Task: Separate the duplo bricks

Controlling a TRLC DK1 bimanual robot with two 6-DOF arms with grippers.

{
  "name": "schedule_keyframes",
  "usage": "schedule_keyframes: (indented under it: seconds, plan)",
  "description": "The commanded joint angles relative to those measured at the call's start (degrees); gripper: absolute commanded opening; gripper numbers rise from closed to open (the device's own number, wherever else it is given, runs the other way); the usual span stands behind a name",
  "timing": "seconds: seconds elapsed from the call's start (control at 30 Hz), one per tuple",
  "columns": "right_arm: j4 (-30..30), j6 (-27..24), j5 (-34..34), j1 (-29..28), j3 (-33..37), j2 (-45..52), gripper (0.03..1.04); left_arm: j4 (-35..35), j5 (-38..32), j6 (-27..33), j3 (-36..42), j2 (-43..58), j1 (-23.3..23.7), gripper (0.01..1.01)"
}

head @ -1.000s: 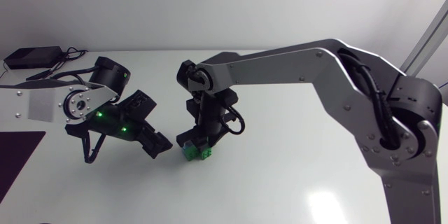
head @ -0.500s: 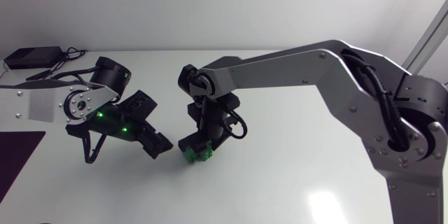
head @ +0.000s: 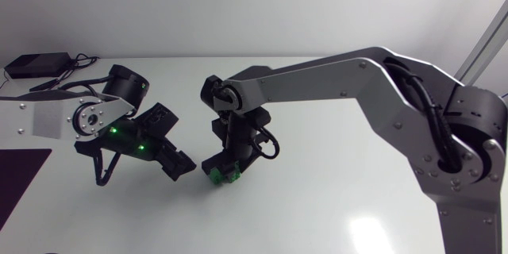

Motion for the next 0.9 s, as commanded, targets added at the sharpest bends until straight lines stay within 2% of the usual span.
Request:
schedule_keyframes:
  seconds: [0.0, 0.53, 0.6, 0.7, 0.87]
  plan:
    - [-1.5, -0.5, 0.2, 0.4, 0.7, 2.6, 0.46, -0.5, 0.9, 0.3, 1.0, -0.5, -0.5, 0.977]
    - [-2.6, 0.2, 1.3, 0.8, 4.2, 4.4, 0.45, -0.5, 0.9, 0.5, 1.0, -0.4, -0.8, 0.977]
    - [-2.7, 0.3, 1.5, 0.8, 4.4, 4.0, 0.37, -0.5, 0.9, 0.6, 1.0, -0.4, -0.7, 0.977]
    - [-3.3, -0.1, 2.3, 0.9, 4.1, 2.6, 0.31, -0.6, 0.9, 0.6, 1.2, -0.5, -0.8, 0.977]
    - [-3.3, -2.4, 3.3, 0.9, 1.2, -1.5, 0.31, -1.9, 1.6, 0.7, 2.0, -1.0, -0.7, 0.977]
